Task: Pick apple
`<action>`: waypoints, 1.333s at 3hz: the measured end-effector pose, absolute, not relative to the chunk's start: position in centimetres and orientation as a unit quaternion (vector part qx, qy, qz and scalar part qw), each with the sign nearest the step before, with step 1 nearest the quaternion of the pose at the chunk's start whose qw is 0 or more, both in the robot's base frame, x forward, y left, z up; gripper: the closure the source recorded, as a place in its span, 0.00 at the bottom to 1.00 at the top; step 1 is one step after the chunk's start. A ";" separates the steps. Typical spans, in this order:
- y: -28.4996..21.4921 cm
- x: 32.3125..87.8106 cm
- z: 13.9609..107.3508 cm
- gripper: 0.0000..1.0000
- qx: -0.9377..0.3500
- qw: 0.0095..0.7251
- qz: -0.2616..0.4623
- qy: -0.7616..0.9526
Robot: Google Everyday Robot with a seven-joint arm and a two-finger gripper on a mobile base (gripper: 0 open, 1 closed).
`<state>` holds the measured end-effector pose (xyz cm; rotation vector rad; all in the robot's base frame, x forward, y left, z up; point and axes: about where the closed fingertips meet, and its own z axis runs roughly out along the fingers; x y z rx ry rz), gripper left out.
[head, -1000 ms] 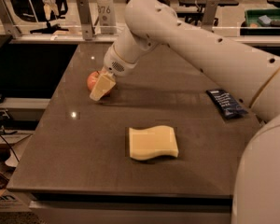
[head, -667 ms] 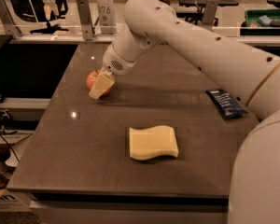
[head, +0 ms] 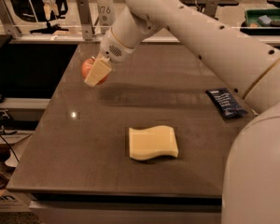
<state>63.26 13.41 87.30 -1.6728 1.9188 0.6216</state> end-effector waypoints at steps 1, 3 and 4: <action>13.9 63.6 90.7 1.00 -0.622 0.271 0.241 0.694; 13.9 64.4 95.9 1.00 -0.630 0.296 0.277 0.662; 13.9 64.4 96.0 1.00 -0.631 0.296 0.278 0.661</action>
Offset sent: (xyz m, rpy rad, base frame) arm 0.0149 0.0034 0.1044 0.1229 -0.0534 0.0524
